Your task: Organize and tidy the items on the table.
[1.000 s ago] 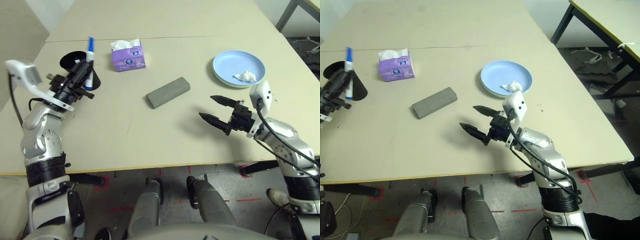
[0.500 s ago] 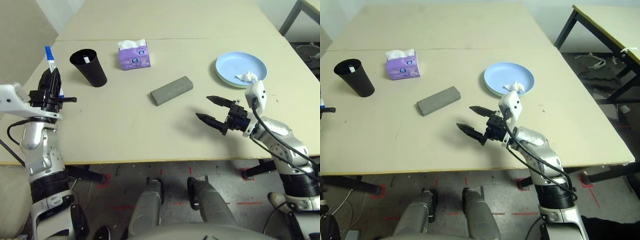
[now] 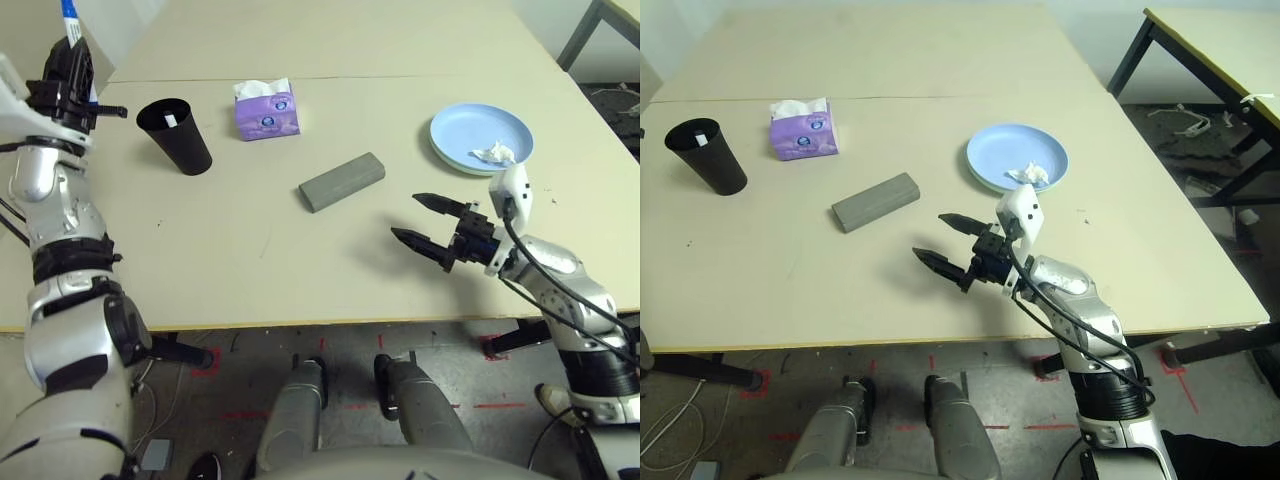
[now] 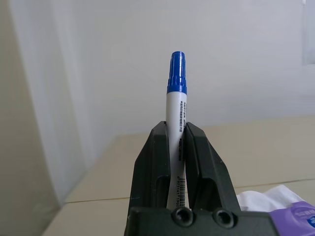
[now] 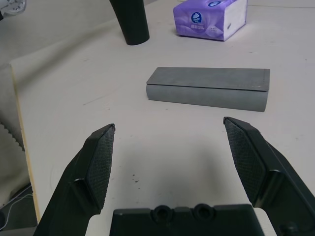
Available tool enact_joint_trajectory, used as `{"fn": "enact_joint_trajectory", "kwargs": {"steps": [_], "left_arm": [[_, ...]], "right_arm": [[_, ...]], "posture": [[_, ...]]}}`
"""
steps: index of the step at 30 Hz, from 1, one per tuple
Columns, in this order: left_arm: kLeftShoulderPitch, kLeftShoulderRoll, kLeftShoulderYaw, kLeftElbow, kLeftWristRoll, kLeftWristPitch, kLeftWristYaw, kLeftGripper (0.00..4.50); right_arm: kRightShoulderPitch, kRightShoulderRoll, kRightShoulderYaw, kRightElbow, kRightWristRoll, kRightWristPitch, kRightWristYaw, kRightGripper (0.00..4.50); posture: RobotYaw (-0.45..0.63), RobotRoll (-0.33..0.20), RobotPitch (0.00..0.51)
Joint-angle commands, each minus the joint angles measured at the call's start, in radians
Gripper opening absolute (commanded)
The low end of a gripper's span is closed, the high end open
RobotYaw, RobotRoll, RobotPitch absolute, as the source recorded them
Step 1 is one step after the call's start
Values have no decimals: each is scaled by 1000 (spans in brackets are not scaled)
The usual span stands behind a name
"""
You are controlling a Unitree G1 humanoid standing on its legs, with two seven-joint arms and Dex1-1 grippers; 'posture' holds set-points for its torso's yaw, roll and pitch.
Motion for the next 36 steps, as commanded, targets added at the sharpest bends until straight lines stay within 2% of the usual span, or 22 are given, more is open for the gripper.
{"fn": "enact_joint_trajectory", "kwargs": {"steps": [1,12,36], "left_arm": [[-34,7,-21,81,27,-38,-4,306],[-67,13,-23,173,32,-62,-2,306],[-30,18,-48,166,52,-77,10,306]], "right_arm": [[21,-5,-4,-30,1,13,-9,4500],[42,-25,-21,-76,18,46,-23,4500],[42,-19,-18,-77,19,74,-43,4500]], "posture": [[-157,0,223],[-175,0,239],[-152,0,251]]}}
